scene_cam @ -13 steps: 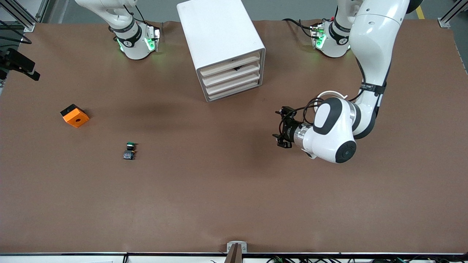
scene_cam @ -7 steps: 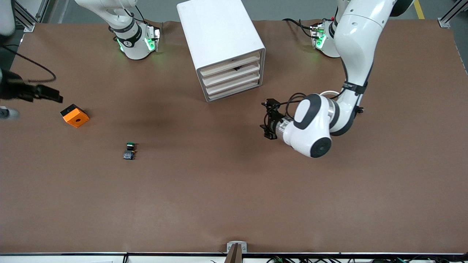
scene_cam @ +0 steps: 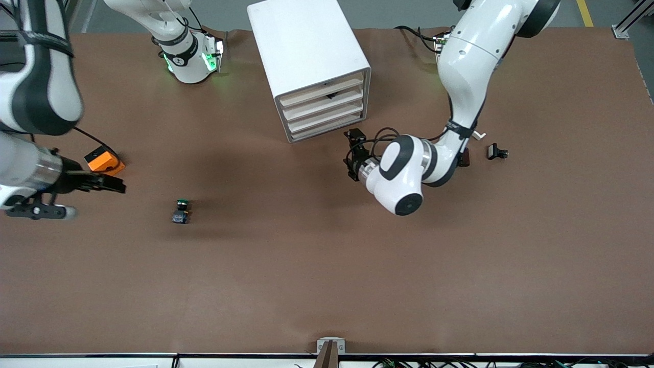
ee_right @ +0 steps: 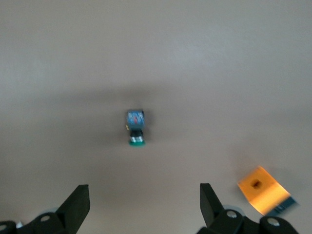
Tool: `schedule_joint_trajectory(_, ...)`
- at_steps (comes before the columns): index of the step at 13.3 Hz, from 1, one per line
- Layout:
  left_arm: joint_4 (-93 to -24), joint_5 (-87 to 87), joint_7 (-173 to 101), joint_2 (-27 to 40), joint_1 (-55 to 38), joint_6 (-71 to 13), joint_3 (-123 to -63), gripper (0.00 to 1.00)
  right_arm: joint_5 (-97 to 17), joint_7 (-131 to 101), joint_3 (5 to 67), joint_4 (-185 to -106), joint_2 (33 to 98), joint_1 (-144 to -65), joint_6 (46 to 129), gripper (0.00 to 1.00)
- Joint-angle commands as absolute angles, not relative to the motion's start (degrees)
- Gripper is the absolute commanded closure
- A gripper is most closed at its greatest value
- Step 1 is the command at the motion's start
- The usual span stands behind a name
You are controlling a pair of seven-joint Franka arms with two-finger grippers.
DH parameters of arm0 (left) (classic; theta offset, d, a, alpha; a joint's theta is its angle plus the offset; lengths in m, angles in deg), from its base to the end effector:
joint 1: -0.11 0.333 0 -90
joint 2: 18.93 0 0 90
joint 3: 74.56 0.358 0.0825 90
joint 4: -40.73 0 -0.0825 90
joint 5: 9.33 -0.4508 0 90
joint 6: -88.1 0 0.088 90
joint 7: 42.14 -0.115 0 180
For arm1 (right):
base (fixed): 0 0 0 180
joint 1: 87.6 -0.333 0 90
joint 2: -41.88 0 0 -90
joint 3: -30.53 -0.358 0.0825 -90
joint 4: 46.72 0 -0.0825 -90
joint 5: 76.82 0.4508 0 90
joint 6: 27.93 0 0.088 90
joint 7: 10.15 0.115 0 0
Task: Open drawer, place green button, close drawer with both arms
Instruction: 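Pull the drawer open with the left gripper while the right gripper grasps the button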
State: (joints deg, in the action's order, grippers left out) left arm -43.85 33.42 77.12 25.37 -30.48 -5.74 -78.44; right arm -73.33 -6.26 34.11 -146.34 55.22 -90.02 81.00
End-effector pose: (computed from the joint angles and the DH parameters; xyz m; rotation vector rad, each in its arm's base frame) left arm 0.5705 -0.4721 0.1952 -1.5695 -1.9443 1.1725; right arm 0.6899 -0.0064 0.4419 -3.0943 0.1684 0.1097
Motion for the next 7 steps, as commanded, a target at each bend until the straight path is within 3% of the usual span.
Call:
schedule_joint_trajectory(1,-43.73,34.88,83.17,26.41,-32.75,-3.76,-78.17,0.39,-72.6,-0.49,34.48,-155.51,55.05,-93.13,93.39,0.0)
schedule_joint_trajectory(3,-43.73,34.97,86.78,27.56,-34.25,-1.64,-78.17,0.49,-72.86,0.83,34.57,-156.58,58.55,-94.19,99.22,0.0)
schedule_joint_trajectory(7,-43.73,35.23,89.08,29.4,-36.81,-0.58,-78.25,0.49,-75.4,0.58,34.57,-156.67,65.94,-94.11,107.84,0.0)
